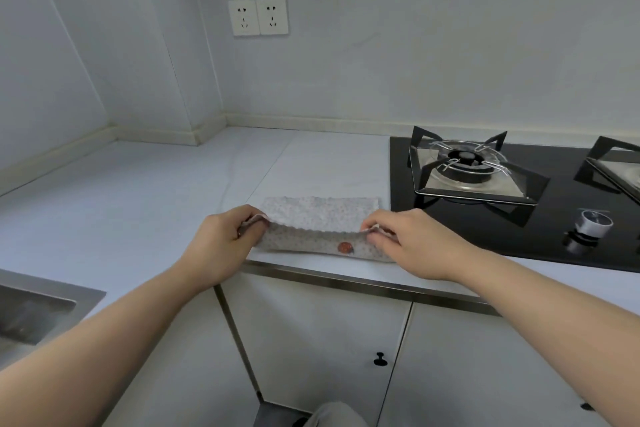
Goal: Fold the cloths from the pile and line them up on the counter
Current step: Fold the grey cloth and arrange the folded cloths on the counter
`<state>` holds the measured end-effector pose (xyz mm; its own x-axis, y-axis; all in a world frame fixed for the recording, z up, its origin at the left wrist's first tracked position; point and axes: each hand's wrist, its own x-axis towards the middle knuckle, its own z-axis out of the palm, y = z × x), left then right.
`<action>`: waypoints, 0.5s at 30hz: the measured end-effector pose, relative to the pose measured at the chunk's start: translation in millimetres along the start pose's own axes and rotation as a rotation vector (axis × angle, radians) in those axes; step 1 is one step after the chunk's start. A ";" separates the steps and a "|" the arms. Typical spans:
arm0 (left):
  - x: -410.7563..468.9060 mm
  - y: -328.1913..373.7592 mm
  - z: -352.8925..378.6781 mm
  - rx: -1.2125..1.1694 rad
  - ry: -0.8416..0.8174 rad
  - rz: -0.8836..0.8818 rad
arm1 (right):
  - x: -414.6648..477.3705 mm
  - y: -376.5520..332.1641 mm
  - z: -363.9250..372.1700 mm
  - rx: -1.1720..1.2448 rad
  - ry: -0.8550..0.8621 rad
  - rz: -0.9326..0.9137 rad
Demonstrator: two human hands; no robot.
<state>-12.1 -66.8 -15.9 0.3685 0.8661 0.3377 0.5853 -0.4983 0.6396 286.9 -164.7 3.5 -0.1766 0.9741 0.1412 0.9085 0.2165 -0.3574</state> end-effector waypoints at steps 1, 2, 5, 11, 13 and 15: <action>6.1 -0.1 -0.3 0.014 0.011 0.002 | 4.8 1.4 -2.8 0.019 0.024 0.015; 13.5 0.5 -0.3 0.032 0.016 0.005 | 10.7 3.4 -5.8 0.027 0.051 0.034; 41.1 2.0 2.3 0.129 -0.011 0.019 | 35.4 11.6 -12.5 -0.074 0.086 0.080; 94.8 -21.9 23.9 0.270 -0.084 -0.031 | 87.8 37.3 3.4 -0.174 0.027 0.157; 99.1 -34.3 31.5 0.312 -0.106 -0.037 | 99.1 45.1 11.2 -0.172 0.019 0.178; 99.6 -44.8 37.7 0.315 -0.108 -0.007 | 107.3 51.2 17.9 -0.182 0.014 0.183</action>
<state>25.6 40.4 -37.0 0.4281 0.8689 0.2483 0.7763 -0.4943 0.3913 307.7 -47.9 -16.2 0.0017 0.9947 0.1030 0.9783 0.0197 -0.2062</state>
